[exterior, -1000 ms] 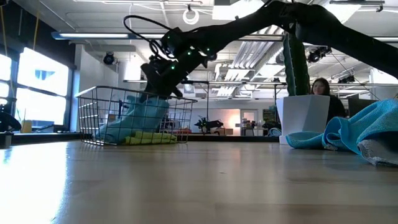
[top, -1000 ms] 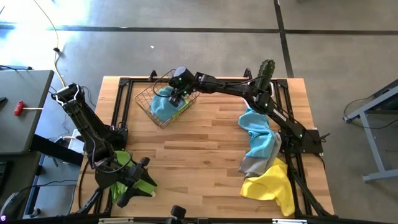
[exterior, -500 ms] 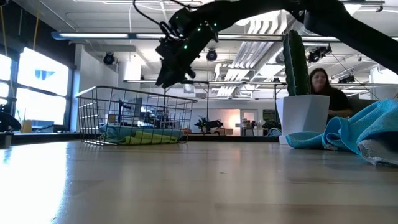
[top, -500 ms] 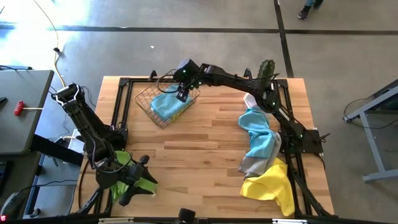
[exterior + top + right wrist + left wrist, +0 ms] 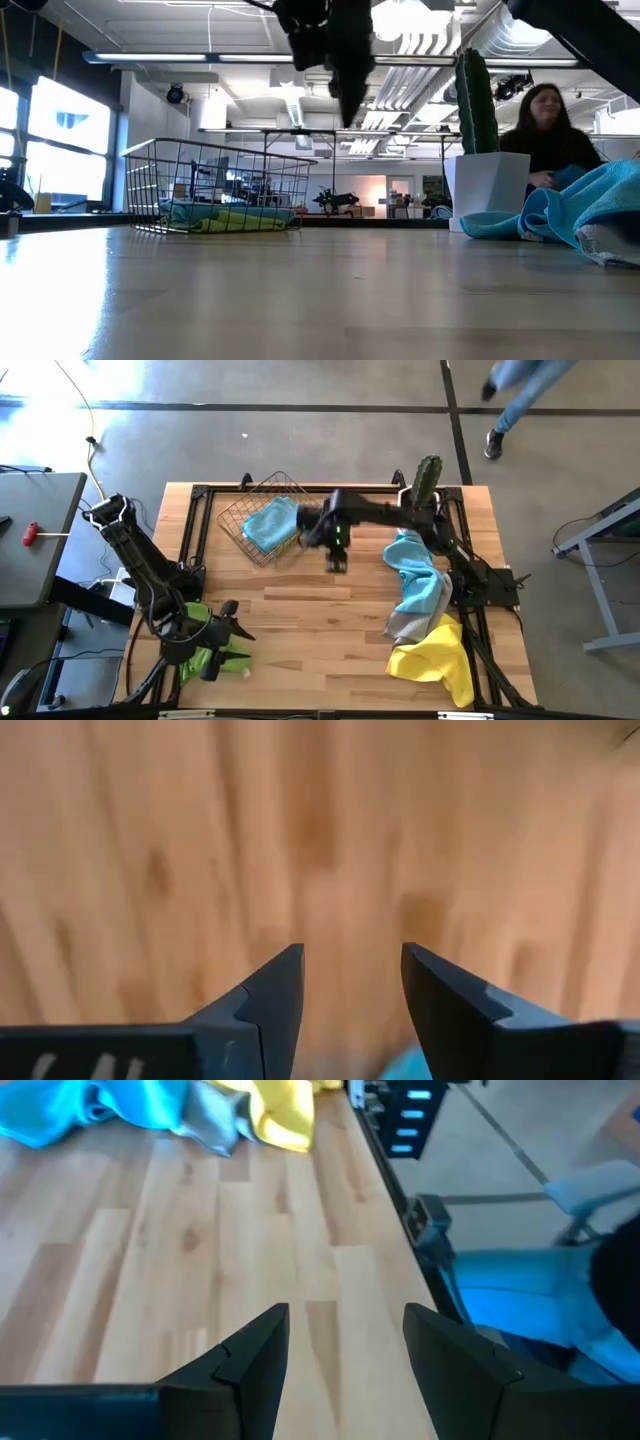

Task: Fold microfiber towels
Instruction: Fold the yellow microfiber towel

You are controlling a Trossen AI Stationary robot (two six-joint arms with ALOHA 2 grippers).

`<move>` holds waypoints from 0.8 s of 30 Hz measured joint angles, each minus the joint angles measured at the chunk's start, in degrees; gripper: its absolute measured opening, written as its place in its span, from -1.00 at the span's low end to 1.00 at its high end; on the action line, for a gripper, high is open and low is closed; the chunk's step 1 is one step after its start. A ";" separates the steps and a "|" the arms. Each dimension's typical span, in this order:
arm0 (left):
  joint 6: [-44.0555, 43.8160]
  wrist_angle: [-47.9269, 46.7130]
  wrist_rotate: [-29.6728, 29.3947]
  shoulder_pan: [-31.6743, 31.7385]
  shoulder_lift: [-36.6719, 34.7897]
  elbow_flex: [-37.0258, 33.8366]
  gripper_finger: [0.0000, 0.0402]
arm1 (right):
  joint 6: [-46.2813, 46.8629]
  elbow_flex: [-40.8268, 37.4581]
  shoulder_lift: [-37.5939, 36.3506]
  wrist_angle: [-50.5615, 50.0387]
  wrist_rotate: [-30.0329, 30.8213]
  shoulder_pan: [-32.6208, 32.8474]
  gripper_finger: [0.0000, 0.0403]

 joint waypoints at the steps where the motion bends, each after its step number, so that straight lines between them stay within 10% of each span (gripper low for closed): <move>1: 0.00 0.05 -0.19 0.27 0.00 0.00 -0.06 | 0.73 -0.61 -0.11 0.41 0.42 1.56 -0.20; 13: -2.83 -0.14 -0.19 3.47 0.09 0.00 -0.06 | 13.82 -20.54 -9.50 1.92 3.15 19.59 -0.20; 24: -0.02 0.11 -1.42 3.49 0.11 0.00 -0.06 | 56.92 -53.74 -20.59 13.78 -1.80 37.12 -0.20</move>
